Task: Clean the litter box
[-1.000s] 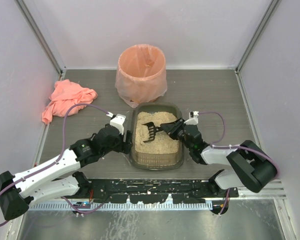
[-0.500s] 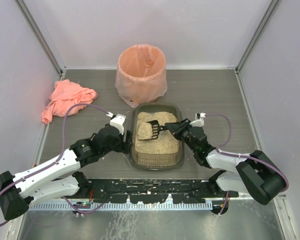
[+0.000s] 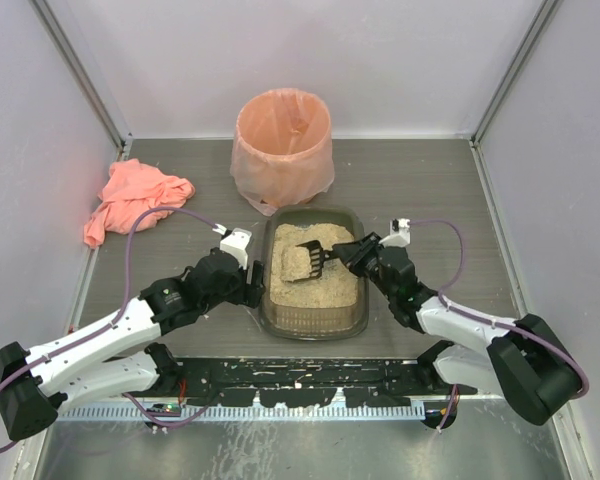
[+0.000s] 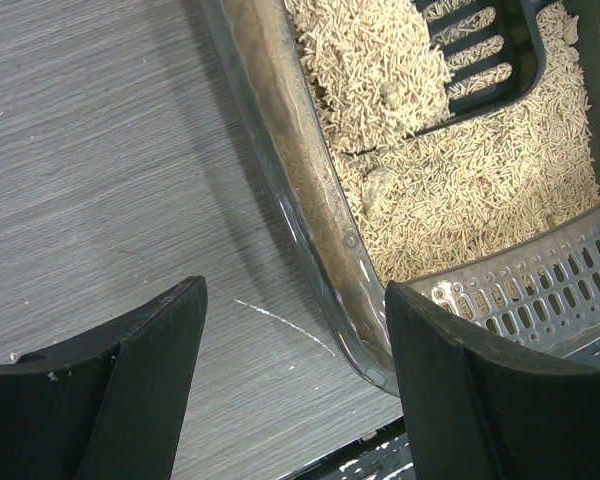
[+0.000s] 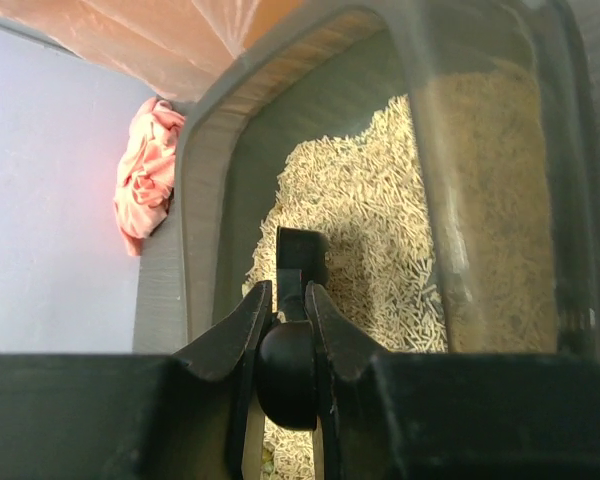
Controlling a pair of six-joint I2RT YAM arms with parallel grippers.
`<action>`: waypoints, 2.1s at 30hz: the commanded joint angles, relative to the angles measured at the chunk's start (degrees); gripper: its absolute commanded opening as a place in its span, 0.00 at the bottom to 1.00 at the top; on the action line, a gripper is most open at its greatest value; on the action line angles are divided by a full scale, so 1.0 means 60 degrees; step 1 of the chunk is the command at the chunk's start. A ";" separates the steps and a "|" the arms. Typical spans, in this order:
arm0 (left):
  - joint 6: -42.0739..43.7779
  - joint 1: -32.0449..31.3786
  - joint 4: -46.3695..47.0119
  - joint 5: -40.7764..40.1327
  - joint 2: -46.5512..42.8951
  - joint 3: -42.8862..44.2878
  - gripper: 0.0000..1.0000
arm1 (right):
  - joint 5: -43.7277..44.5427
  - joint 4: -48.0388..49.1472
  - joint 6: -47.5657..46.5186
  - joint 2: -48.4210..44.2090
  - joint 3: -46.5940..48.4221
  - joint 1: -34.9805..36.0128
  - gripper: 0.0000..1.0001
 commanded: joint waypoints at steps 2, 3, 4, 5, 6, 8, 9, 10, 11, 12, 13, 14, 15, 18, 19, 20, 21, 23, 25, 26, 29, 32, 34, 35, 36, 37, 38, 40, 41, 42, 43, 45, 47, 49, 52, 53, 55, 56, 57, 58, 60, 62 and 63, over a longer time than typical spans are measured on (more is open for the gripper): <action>-0.0077 0.0043 0.0332 -0.0004 -0.0106 0.0223 0.73 | 0.0349 -0.1734 -0.2049 -0.0627 0.1717 0.0073 0.01; -0.0079 0.0047 0.0352 0.0008 -0.0096 0.0223 0.73 | 0.0352 -0.2023 -0.2325 -0.0648 0.1909 0.0103 0.01; -0.0092 0.0035 0.0367 0.0012 -0.0079 0.0223 0.73 | 0.0352 -0.2319 -0.2784 -0.0632 0.2154 0.0151 0.01; -0.0101 0.0046 0.0391 0.0026 -0.0056 0.0234 0.73 | 0.0385 -0.2739 -0.3177 -0.0583 0.2425 0.0241 0.01; -0.0107 0.0048 0.0407 0.0038 -0.0035 0.0229 0.73 | 0.0457 -0.3050 -0.3640 -0.0556 0.2689 0.0350 0.01; -0.0119 0.0035 0.0443 0.0068 0.0023 0.0250 0.73 | 0.1043 -0.3898 -0.4862 -0.0388 0.3363 0.0809 0.01; -0.0122 0.0045 0.0441 0.0078 0.0033 0.0252 0.73 | 0.1782 -0.4322 -0.5500 -0.0288 0.3735 0.1197 0.01; -0.0125 0.0047 0.0446 0.0084 0.0053 0.0261 0.73 | 0.2516 -0.4628 -0.6168 -0.0175 0.4030 0.1658 0.01; -0.0125 0.0046 0.0456 0.0094 0.0074 0.0266 0.73 | 0.3232 -0.4895 -0.6778 -0.0057 0.4302 0.2067 0.01; -0.0123 0.0040 0.0459 0.0097 0.0078 0.0266 0.73 | 0.3845 -0.5128 -0.7292 0.0085 0.4566 0.2433 0.01; -0.0123 0.0038 0.0459 0.0098 0.0082 0.0266 0.73 | 0.4315 -0.5339 -0.7635 0.0218 0.4777 0.2689 0.01; -0.0123 0.0034 0.0457 0.0098 0.0074 0.0266 0.73 | 0.4748 -0.5466 -0.7931 0.0302 0.4953 0.2880 0.01; -0.0123 0.0041 0.0457 0.0098 0.0071 0.0266 0.73 | 0.5151 -0.5573 -0.8169 0.0378 0.5118 0.3123 0.00; -0.0144 0.0047 0.0442 0.0058 0.0020 0.0245 0.73 | 0.6117 -0.6017 -0.8749 0.0502 0.5654 0.3487 0.00; -0.0146 0.0048 0.0448 0.0062 0.0009 0.0225 0.73 | 0.6259 -0.6188 -0.8889 0.0513 0.5910 0.3520 0.01; -0.0151 0.0039 0.0465 0.0055 0.0004 0.0210 0.73 | 0.6260 -0.6405 -0.8898 0.0542 0.6089 0.3524 0.01; -0.0152 0.0047 0.0476 0.0065 0.0005 0.0195 0.73 | 0.6230 -0.6621 -0.8856 0.0546 0.6244 0.3525 0.01; -0.0152 0.0043 0.0493 0.0082 0.0040 0.0193 0.73 | 0.6050 -0.7214 -0.8611 0.0566 0.6569 0.3521 0.01; -0.0152 0.0046 0.0541 0.0109 0.0081 0.0193 0.73 | 0.5707 -0.7857 -0.8245 0.0716 0.6930 0.3512 0.01; -0.0152 0.0037 0.0583 0.0138 0.0096 0.0186 0.73 | 0.5462 -0.8241 -0.8012 0.0829 0.7112 0.3472 0.01; -0.0152 0.0042 0.0801 0.0292 0.0189 0.0161 0.72 | 0.4338 -0.9254 -0.7308 0.1310 0.7647 0.3205 0.01; -0.0149 0.0044 0.1056 0.0453 0.0313 0.0149 0.72 | 0.3736 -0.9687 -0.6832 0.1654 0.7774 0.3016 0.01; -0.0160 0.0037 0.1266 0.0533 0.0389 0.0136 0.72 | 0.3459 -0.9564 -0.6575 0.1675 0.7614 0.2893 0.01; -0.0153 0.0035 0.1373 0.0581 0.0453 0.0128 0.72 | 0.3298 -0.9476 -0.6447 0.1654 0.7502 0.2807 0.01; -0.0152 0.0035 0.1492 0.0625 0.0521 0.0132 0.71 | 0.3170 -0.9392 -0.6324 0.1615 0.7400 0.2760 0.01; -0.0152 0.0033 0.1621 0.0677 0.0590 0.0134 0.71 | 0.3065 -0.9323 -0.6190 0.1555 0.7275 0.2671 0.01; -0.0152 0.0035 0.1745 0.0727 0.0688 0.0127 0.70 | 0.2967 -0.9227 -0.6076 0.1482 0.7168 0.2592 0.01; -0.0177 0.0048 0.1952 0.0840 0.0926 0.0134 0.68 | 0.2656 -0.9065 -0.5779 0.1343 0.6939 0.2406 0.01; -0.0188 0.0037 0.2078 0.0908 0.1043 0.0127 0.66 | 0.2469 -0.8976 -0.5650 0.1267 0.6826 0.2283 0.01; -0.0206 0.0035 0.2210 0.0979 0.1179 0.0121 0.64 | 0.2257 -0.8892 -0.5558 0.1200 0.6709 0.2156 0.01; -0.0230 0.0039 0.2309 0.1025 0.1337 0.0127 0.63 | 0.2017 -0.8810 -0.5448 0.1135 0.6603 0.2030 0.01; -0.0286 0.0046 0.2424 0.1089 0.1701 0.0175 0.59 | 0.1575 -0.8648 -0.5292 0.1053 0.6362 0.1789 0.01; -0.0343 0.0040 0.2449 0.1051 0.1966 0.0206 0.56 | 0.1216 -0.8512 -0.5180 0.1026 0.6189 0.1571 0.01; -0.0424 0.0048 0.2444 0.1007 0.2135 0.0208 0.55 | 0.0758 -0.8421 -0.5071 0.1037 0.6073 0.1419 0.01; -0.0487 0.0048 0.2433 0.0934 0.2152 0.0106 0.55 | 0.0328 -0.8327 -0.4937 0.0990 0.5923 0.1276 0.01; -0.0496 0.0048 0.2456 0.0920 0.2107 0.0051 0.55 | 0.0247 -0.8318 -0.4922 0.0975 0.5906 0.1241 0.01; -0.0504 0.0046 0.2473 0.0956 0.2054 -0.0014 0.55 | 0.0136 -0.8352 -0.4923 0.0911 0.5897 0.1233 0.00; -0.0504 0.0048 0.2480 0.0993 0.2049 -0.0036 0.54 | 0.0071 -0.8373 -0.4953 0.0879 0.5897 0.1230 0.01; -0.0504 0.0042 0.2493 0.1036 0.2057 -0.0050 0.54 | -0.0011 -0.8375 -0.5004 0.0842 0.5873 0.1229 0.01; -0.0504 0.0043 0.2506 0.1079 0.2073 -0.0055 0.54 | -0.0144 -0.8368 -0.5060 0.0807 0.5837 0.1233 0.01; -0.0489 0.0048 0.2542 0.1155 0.2121 -0.0081 0.52 | -0.0461 -0.8206 -0.5157 0.0730 0.5655 0.1234 0.01; -0.0475 0.0043 0.2614 0.1240 0.2179 -0.0110 0.50 | -0.0781 -0.7942 -0.5194 0.0649 0.5373 0.1226 0.00; -0.0475 0.0048 0.2646 0.1277 0.2209 -0.0114 0.48 | -0.0903 -0.7880 -0.5194 0.0643 0.5270 0.1229 0.01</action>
